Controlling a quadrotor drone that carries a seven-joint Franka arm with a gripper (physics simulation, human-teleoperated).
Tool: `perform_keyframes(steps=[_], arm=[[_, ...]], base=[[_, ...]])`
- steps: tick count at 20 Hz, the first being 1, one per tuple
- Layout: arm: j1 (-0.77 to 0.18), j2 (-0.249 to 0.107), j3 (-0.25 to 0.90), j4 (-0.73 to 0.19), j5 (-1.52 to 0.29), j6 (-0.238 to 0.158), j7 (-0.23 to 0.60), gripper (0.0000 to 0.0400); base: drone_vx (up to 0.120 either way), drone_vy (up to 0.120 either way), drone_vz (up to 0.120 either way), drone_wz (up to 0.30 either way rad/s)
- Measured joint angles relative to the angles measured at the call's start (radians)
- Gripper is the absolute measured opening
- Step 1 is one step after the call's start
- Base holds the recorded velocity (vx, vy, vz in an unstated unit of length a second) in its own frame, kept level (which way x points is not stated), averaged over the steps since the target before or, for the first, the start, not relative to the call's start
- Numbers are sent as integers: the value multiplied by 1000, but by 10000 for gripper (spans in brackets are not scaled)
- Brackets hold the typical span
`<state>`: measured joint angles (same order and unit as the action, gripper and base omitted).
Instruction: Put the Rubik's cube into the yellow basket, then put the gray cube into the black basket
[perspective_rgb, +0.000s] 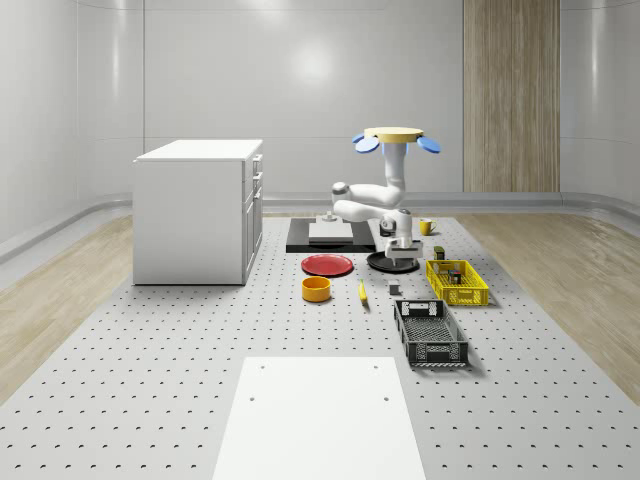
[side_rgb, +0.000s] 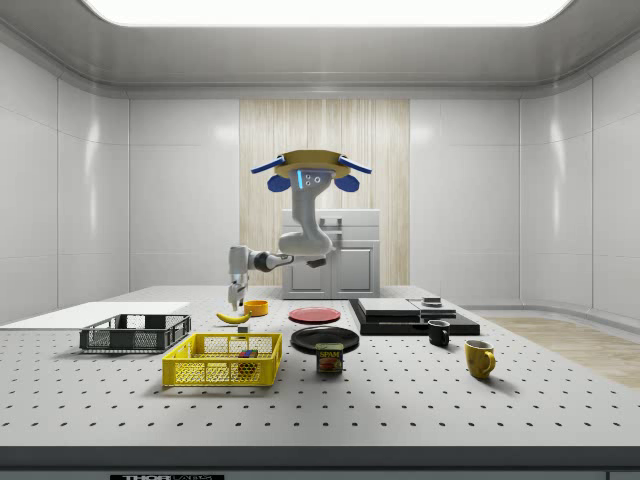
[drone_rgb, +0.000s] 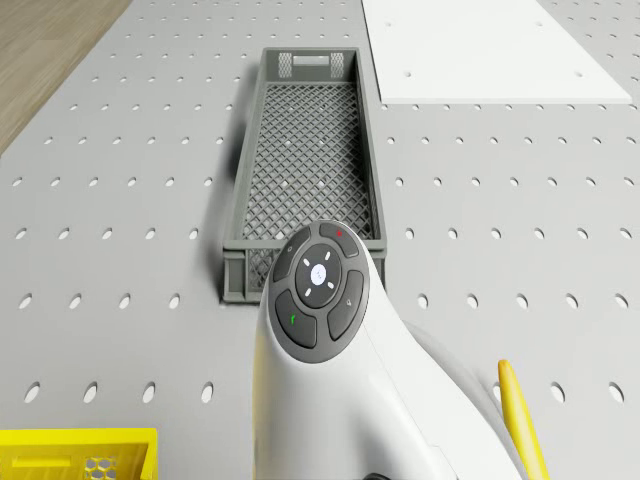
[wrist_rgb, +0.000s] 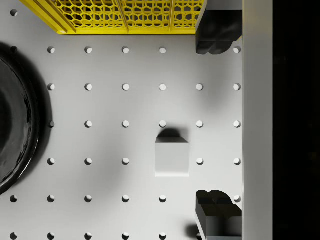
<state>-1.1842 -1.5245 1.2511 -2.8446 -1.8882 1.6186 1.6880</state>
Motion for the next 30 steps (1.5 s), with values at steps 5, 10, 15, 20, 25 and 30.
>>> perform_keyframes(steps=[5, 10, 15, 20, 25, 30], arm=[[0, 0, 0, 0, 0, 0, 0, 400], [0, 0, 0, 0, 0, 0, 0, 400], [0, 0, 0, 0, 0, 0, 0, 400], [0, 0, -3, 1, -2, 1, 0, 400], [-9, 0, -51, 15, -48, 20, -1, 400], [-20, 3, -104, 35, -98, 40, -1, 400]], base=[[0, -120, -80, 0], [0, -80, -120, 0], [0, 0, -96, 0], [0, 0, -88, 0], [0, 0, 0, 0], [0, 0, 0, 0]])
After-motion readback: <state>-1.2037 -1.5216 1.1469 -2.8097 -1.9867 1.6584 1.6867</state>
